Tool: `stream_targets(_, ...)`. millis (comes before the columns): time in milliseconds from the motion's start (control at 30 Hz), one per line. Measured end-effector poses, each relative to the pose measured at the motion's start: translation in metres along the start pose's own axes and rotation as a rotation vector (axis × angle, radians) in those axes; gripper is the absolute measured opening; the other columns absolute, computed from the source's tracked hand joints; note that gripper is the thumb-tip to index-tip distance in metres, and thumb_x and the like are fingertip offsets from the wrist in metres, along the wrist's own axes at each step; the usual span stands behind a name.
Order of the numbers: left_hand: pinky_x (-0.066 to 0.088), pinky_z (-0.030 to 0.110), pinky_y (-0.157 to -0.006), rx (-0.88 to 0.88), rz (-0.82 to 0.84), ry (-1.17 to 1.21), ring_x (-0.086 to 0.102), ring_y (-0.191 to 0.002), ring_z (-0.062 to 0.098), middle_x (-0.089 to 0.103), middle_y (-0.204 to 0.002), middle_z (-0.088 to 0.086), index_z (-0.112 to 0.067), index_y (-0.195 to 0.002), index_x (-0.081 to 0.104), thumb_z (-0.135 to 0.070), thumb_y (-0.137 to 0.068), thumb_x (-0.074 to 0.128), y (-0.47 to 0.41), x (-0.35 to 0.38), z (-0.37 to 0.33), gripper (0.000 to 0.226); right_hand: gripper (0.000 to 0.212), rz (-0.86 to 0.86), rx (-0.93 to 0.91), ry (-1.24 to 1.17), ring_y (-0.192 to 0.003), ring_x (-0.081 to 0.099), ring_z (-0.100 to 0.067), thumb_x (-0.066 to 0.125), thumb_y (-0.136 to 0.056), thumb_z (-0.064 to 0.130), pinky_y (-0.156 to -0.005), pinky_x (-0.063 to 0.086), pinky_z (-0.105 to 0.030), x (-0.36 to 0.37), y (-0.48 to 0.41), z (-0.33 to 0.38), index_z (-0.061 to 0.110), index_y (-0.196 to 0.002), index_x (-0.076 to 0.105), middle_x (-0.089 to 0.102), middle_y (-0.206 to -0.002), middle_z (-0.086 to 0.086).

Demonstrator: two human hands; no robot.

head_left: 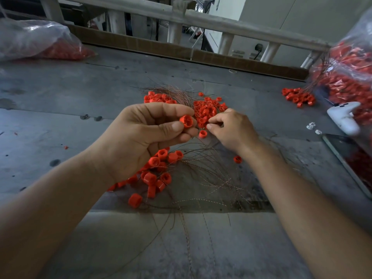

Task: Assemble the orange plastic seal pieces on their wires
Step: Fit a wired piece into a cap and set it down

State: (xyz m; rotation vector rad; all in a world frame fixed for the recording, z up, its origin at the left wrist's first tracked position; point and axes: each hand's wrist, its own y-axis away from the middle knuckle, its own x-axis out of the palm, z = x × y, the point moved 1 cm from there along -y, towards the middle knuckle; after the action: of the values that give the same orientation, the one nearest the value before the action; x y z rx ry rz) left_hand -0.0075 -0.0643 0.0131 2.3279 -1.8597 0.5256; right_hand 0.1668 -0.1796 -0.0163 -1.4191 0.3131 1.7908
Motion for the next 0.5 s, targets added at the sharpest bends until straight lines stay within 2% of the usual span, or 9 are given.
stream_targets(67,0.054,0.016,-0.061,-0.006,-0.002,0.0,0.069,-0.069,0.013,0.071,-0.073,0.007,-0.008,-0.077,0.075,-0.001,-0.064,0.056,0.0,0.0,0.0,0.023,0.022,-0.011,-0.011,-0.01,-0.09,0.051,-0.013,0.063,-0.084,0.025,-0.073,0.03,-0.016,0.001,-0.001,-0.001,0.017,-0.103,0.069,0.056,-0.099,0.0)
stream_targets(200,0.054,0.016,-0.061,-0.006,-0.007,-0.009,0.069,-0.069,0.013,0.071,-0.073,0.007,-0.009,-0.076,0.075,-0.001,-0.064,0.055,0.0,0.001,-0.001,0.024,0.009,-0.061,-0.019,-0.083,-0.075,0.047,-0.007,0.072,-0.075,0.019,-0.066,0.032,-0.019,-0.002,0.0,0.0,0.019,-0.081,0.066,0.051,-0.081,0.007)
stream_targets(333,0.054,0.016,-0.06,-0.012,-0.01,-0.012,0.069,-0.068,0.013,0.071,-0.073,0.007,-0.009,-0.076,0.075,-0.001,-0.064,0.056,0.0,0.0,0.0,0.024,0.026,-0.114,0.054,-0.32,-0.06,0.052,0.002,0.078,-0.068,0.012,-0.058,0.042,-0.009,-0.015,0.003,0.001,0.025,-0.06,0.057,0.056,-0.064,0.014)
stream_targets(367,0.054,0.016,-0.06,-0.014,-0.011,-0.014,0.069,-0.068,0.013,0.071,-0.073,0.007,-0.009,-0.076,0.075,-0.001,-0.064,0.056,0.0,0.0,0.0,0.024,0.027,-0.126,0.071,-0.388,-0.06,0.054,0.0,0.079,-0.067,0.011,-0.061,0.045,-0.011,-0.02,0.004,0.001,0.025,-0.06,0.056,0.059,-0.065,0.011)
stream_targets(433,0.054,0.016,-0.06,-0.015,-0.015,-0.023,0.07,-0.069,0.014,0.072,-0.073,0.007,-0.01,-0.076,0.075,-0.001,-0.064,0.057,-0.001,-0.001,0.001,0.024,0.029,-0.136,0.093,-0.499,-0.066,0.059,-0.009,0.08,-0.065,0.009,-0.069,0.052,-0.026,-0.028,0.008,0.003,0.024,-0.06,0.056,0.063,-0.068,0.005)
stream_targets(500,0.053,0.016,-0.06,-0.017,-0.022,-0.035,0.07,-0.069,0.013,0.072,-0.072,0.007,-0.01,-0.076,0.075,-0.001,-0.063,0.057,-0.001,0.0,0.002,0.024,0.03,-0.12,0.066,-0.599,-0.066,0.061,-0.009,0.081,-0.063,0.007,-0.069,0.054,-0.028,-0.035,0.012,0.009,0.024,-0.063,0.057,0.063,-0.069,0.006)
